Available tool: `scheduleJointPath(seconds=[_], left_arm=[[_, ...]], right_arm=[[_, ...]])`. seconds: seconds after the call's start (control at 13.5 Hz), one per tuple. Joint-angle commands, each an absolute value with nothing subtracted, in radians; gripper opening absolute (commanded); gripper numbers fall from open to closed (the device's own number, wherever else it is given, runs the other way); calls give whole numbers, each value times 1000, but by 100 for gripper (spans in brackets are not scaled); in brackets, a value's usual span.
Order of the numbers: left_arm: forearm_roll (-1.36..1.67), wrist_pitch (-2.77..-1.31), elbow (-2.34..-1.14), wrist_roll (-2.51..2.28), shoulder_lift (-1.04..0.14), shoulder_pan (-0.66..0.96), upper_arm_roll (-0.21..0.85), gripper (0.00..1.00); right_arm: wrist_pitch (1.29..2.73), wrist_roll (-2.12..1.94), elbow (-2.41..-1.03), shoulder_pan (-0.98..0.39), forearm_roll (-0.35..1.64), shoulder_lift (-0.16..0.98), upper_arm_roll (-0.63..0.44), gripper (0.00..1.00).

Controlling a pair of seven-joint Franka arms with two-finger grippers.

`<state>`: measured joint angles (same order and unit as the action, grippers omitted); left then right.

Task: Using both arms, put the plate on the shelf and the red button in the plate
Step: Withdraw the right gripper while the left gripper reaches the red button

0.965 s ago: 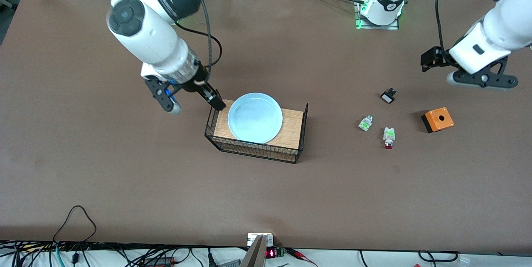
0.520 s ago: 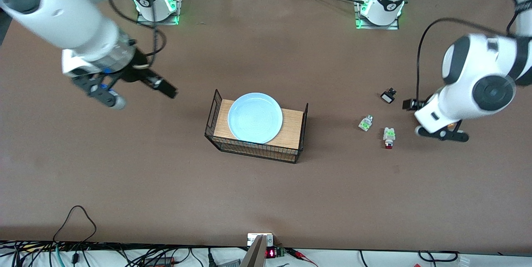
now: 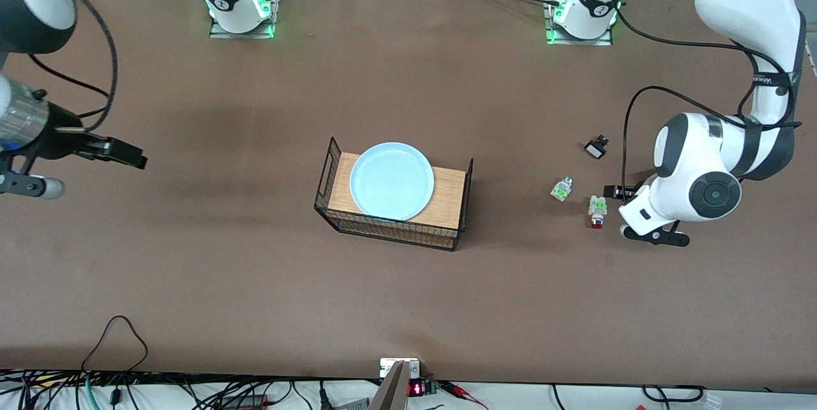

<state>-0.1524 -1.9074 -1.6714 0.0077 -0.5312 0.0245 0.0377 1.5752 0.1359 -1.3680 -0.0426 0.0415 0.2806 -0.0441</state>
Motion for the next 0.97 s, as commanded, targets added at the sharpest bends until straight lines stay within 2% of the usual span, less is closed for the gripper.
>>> scheduleJointPath(seconds=[0.0,0.22,0.3,0.45,0.59,0.89], left_arm=[[-172,-1899,-1654,18,-529,28,46,99],[-170,-1908,-1667,18,-549,31,48,97],[-172,-1913,-1677,18,-552,32,46,96],[-170,-2004,-1744,31,-557,18,48,96],[-169,-2188,-1819,38,-561,26,48,95],[-160,-2204,-1810,38,-560,32,49,96]], right_arm=[[1569,2,-1445,-32,32,226,-106,100],[1526,-14,-1459,-34,20,183,-133,100],[1541,-12,-1503,-35,15,154,-133,100],[1598,-14,-1604,-37,12,83,-130,100],[1594,-26,-1605,-37,12,75,-127,100],[1589,-35,-1605,-37,11,60,-127,100]])
